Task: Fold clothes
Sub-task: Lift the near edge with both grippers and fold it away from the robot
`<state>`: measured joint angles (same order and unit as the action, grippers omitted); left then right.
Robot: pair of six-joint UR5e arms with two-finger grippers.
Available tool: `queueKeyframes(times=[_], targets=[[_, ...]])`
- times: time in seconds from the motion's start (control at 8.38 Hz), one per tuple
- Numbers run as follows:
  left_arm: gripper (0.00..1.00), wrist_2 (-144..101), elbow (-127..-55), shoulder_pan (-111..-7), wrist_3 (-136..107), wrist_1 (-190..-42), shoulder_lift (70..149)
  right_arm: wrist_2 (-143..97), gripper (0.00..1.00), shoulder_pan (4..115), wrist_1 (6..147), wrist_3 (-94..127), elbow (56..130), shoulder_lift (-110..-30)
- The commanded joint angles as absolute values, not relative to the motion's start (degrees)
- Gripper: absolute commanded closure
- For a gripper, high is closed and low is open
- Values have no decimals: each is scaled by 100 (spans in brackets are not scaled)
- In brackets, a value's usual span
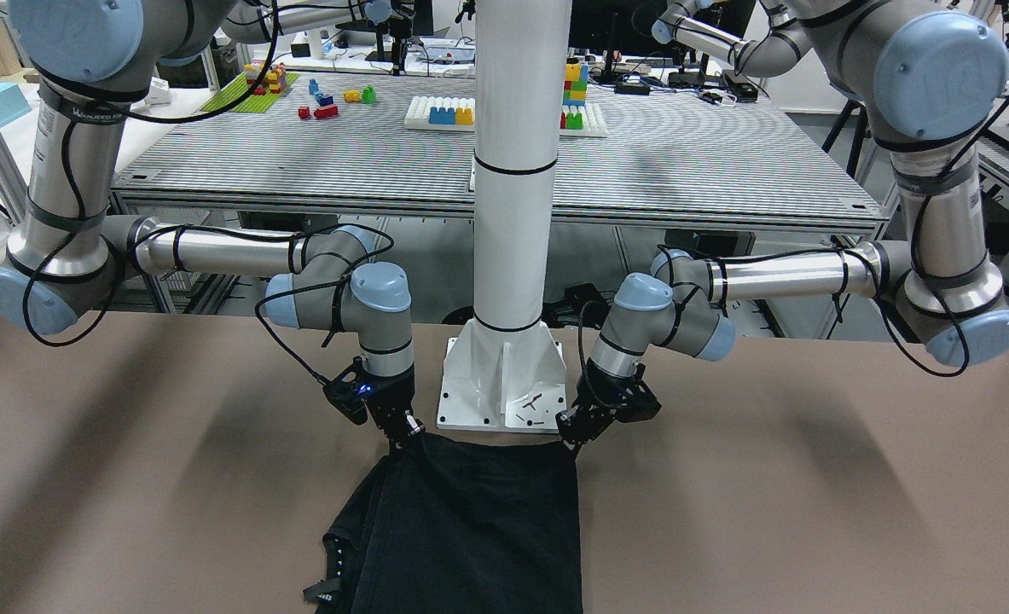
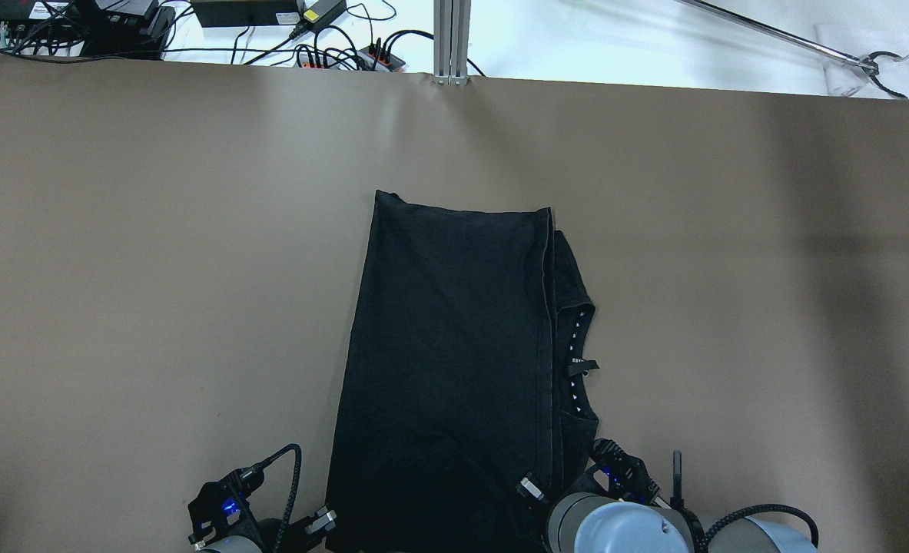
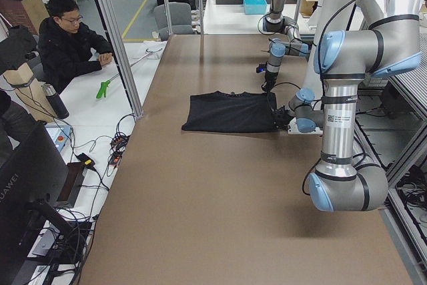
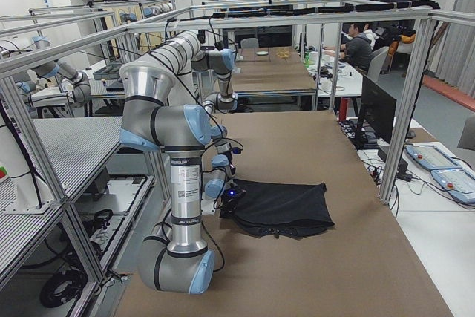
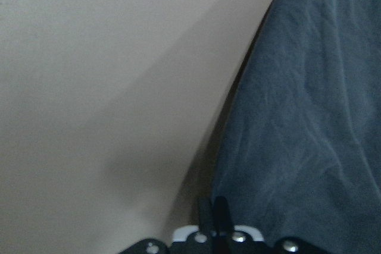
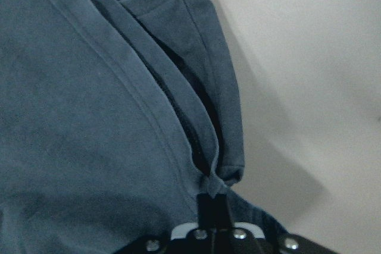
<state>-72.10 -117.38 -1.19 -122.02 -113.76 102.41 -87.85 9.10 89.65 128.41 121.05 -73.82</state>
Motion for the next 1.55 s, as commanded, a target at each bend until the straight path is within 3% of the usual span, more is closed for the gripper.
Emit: queueKeyframes(times=[0.0, 0.24, 0.6, 0.95, 1.07, 1.19, 1.31, 1.43], targets=[[100, -7417, -12383, -393, -12226, -10899, 10388, -8789, 100, 1088, 9000, 12841, 12584, -7374], [100, -8588, -11939, -1881, -11990, -10863, 11001, -9662, 100, 2497, 8974, 12309, 12385, -7147], [100, -9850, -10158, -3609, -11294, -10889, 12449, -10457, 100, 3794, 8991, 11518, 11026, -6103], [100, -9905, -7849, -4191, -10822, -11151, 13873, -10687, 100, 4384, 8321, 10630, 8710, -4899], [94, -9853, -6979, -4297, -10584, -11693, 14148, -10844, 100, 4725, 7566, 10139, 7822, -4722], [18, -9809, -5830, -4507, -10338, -12507, 14525, -10880, 46, 4990, 6863, 9290, 6613, -4267], [5, -9652, -5262, -4639, -9718, -12837, 14720, -10837, 6, 5184, 6638, 8281, 6374, -4141], [5, -9659, -5247, -4841, -9547, -12841, 14713, -10837, 5, 5403, 6653, 7818, 6355, -4096]])
